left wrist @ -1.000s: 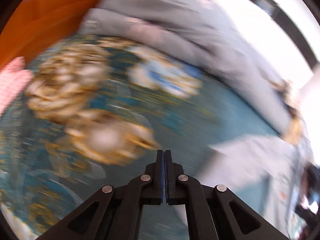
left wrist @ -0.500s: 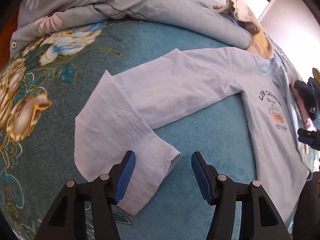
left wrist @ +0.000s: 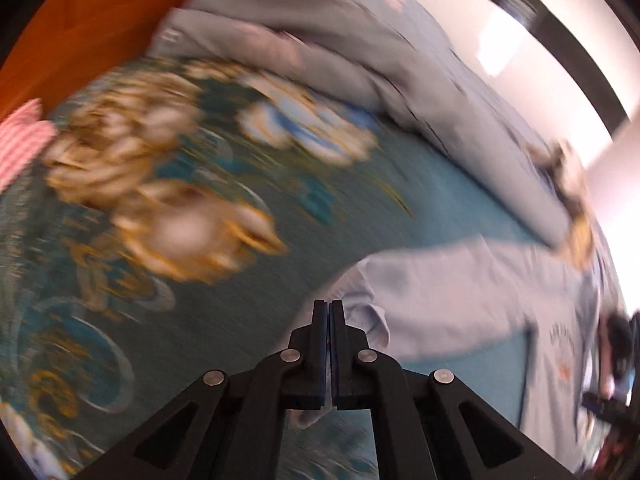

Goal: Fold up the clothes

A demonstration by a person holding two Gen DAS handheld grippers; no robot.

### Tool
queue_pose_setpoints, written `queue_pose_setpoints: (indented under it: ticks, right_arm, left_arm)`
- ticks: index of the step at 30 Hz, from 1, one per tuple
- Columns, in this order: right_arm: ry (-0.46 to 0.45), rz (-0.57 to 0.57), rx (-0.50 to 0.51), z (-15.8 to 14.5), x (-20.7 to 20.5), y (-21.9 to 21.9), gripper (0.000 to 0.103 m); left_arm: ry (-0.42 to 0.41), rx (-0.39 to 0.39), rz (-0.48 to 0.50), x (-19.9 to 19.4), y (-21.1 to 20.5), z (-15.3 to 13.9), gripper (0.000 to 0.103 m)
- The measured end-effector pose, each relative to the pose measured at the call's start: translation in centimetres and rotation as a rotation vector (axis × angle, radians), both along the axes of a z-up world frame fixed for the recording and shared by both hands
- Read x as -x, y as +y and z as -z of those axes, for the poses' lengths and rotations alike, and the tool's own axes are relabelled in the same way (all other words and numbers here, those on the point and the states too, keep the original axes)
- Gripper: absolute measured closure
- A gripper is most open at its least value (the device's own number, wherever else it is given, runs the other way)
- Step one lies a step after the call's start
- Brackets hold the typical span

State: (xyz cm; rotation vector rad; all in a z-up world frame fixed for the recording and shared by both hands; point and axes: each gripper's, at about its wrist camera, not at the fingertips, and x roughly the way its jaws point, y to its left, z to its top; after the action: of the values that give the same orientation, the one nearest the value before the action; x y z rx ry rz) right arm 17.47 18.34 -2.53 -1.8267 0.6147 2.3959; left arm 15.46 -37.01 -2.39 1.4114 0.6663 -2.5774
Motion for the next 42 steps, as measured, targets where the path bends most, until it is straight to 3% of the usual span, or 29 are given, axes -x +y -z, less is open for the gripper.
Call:
queue_pose_setpoints:
  ticks: [3,7,12,15,17,18,19,21,27,32,34,37,38,40,42]
  right_arm:
    - [0.003,0.001,0.001,-0.1,0.1,0.1,0.033]
    - [0.010,0.011,0.002,-0.6,0.0,0.9,0.033]
    - [0.071,0.038,-0.001,-2.8,-0.6,3.6,0.033]
    - [0.104,0.061,-0.022,-4.1,-1.2,5.9,0.033]
    - [0.102,0.056,-0.045,-4.5,-1.7,7.2,0.033]
    - [0.093,0.043,-0.051,-4.4,-2.0,7.4,0.033]
    - [0.080,0.022,-0.052,-4.1,-2.5,7.3,0.033]
    - [0.061,-0.025,-0.044,-3.3,-3.4,6.6,0.033]
    - [0.005,-0.152,-0.015,0.0,-6.3,3.8,0.033]
    - [0.011,-0.216,-0.135,1.1,-7.5,2.8,0.033]
    - [0.012,-0.222,-0.169,1.1,-7.7,2.9,0.034]
    - [0.007,-0.232,-0.227,1.0,-7.9,3.1,0.057]
    - [0.005,-0.231,-0.237,1.0,-7.9,3.4,0.069]
    - [0.006,-0.225,-0.221,0.9,-8.0,4.1,0.081]
    - [0.011,-0.212,-0.181,0.5,-8.1,4.9,0.100]
  left_arm:
    - [0.007,0.021,-0.125,0.8,-3.7,-0.5,0.103]
    - [-0.058,0.015,-0.233,1.0,-7.3,0.6,0.103]
    - [-0.067,-0.010,-0.291,-0.3,-6.6,0.0,0.102]
    - [-0.053,-0.015,-0.220,-1.0,-3.0,-1.7,0.101]
    - [-0.026,-0.073,-0.161,-1.7,0.7,-2.8,0.094]
    - [-0.010,-0.105,-0.129,-2.1,2.7,-3.3,0.079]
    - [0.000,-0.132,-0.090,-2.4,5.2,-3.6,0.055]
    - [0.002,-0.155,0.002,-2.8,10.3,-3.5,0.039]
    - [-0.188,-0.168,0.259,-4.6,23.5,1.5,0.039]
    - [-0.228,0.013,0.408,-6.8,28.3,2.9,0.039]
    - [-0.241,0.048,0.418,-7.3,28.6,3.2,0.039]
    - [-0.259,0.046,0.391,-7.9,28.0,3.7,0.039]
    - [-0.260,0.044,0.386,-8.1,27.7,3.8,0.039]
    - [-0.253,0.038,0.380,-8.4,27.3,3.8,0.039]
    - [-0.246,0.038,0.381,-8.6,27.2,3.7,0.039]
